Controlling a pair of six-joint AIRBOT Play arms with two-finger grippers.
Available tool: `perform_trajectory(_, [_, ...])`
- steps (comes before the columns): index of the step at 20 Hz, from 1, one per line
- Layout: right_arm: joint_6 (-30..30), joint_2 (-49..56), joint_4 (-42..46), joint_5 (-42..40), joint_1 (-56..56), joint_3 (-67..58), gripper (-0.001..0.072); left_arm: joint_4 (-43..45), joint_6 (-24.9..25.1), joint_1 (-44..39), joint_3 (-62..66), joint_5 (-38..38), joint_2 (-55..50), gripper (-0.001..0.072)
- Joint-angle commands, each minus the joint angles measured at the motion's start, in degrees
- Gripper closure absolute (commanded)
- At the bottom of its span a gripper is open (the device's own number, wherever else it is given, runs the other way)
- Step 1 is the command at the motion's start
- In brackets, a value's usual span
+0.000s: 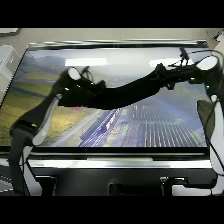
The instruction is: Fold the clothes and pants, and hang the long-sleeved shirts on hangers.
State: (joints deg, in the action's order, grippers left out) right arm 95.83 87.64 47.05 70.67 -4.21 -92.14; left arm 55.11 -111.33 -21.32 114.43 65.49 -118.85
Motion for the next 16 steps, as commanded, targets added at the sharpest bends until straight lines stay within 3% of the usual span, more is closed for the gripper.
perform_trajectory(1, [3.65,-6.27,2.36,4.61,0.07,-0.04,0.0678,-8.90,-3.63,-7.06,0.09,-7.89,-4.28,0.0692])
perform_trajectory(7, [5.99,-10.45,4.66,5.97,0.11,-0.02,0.0678,-18.08,-4.07,-12.98,0.09,-12.07,-8.79,0.0692])
perform_trajectory(11, [6.88,-10.45,4.55,5.90,0.13,-0.02,0.0678,-21.09,0.42,-12.26,0.26,-10.23,-7.82,0.0693])
perform_trajectory(16, [8.13,-9.55,4.94,1.77,5.57,0.02,0.0679,0.24,0.87,0.07,0.26,7.61,3.58,0.0693])
